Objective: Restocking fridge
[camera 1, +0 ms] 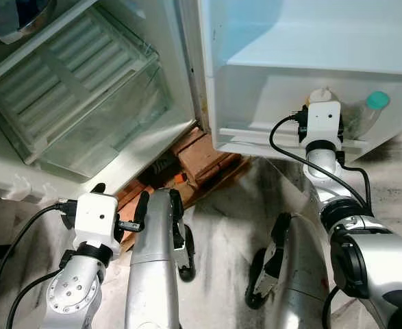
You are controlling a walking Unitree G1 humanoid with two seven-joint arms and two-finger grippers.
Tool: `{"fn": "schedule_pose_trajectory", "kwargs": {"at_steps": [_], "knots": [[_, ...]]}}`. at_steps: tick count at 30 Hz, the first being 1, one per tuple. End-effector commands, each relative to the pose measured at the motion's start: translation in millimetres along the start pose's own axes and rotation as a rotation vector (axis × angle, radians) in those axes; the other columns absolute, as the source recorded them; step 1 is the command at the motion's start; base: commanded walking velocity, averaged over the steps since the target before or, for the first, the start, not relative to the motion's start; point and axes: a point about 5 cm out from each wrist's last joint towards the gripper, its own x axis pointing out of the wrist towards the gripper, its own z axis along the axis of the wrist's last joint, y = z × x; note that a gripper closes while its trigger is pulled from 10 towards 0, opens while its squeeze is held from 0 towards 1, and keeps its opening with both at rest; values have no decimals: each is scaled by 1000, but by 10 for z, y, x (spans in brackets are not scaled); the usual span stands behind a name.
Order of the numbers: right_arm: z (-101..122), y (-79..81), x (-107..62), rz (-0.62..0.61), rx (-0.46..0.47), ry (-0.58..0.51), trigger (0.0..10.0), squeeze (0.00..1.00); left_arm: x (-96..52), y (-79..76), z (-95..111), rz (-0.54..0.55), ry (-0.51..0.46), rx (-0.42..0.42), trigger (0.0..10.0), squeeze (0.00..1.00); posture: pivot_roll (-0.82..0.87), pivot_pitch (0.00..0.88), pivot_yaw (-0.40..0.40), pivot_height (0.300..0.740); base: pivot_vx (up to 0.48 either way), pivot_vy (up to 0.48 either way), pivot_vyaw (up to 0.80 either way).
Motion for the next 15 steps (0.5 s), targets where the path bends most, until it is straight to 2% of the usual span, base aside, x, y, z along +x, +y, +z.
{"fn": "schedule_pose_trajectory", "kwargs": {"at_steps": [1, 6, 15], "knots": [[-129, 15, -63, -5, 3, 54, 10000, 933, -34, 22, -78, 5, 41, 12, 10000, 0, 319, 367, 121, 556, 0, 0, 0], [-104, 5, -51, -13, 6, 42, 10000, 937, -28, 30, -69, 6, 37, 14, 10000, 0, 319, 366, 123, 556, 0, 0, 0], [228, 38, 91, 17, 31, -65, 10000, 937, 39, 17, -70, 4, 29, 12, 10000, 0, 297, 348, 114, 556, 0, 0, 0]]}}
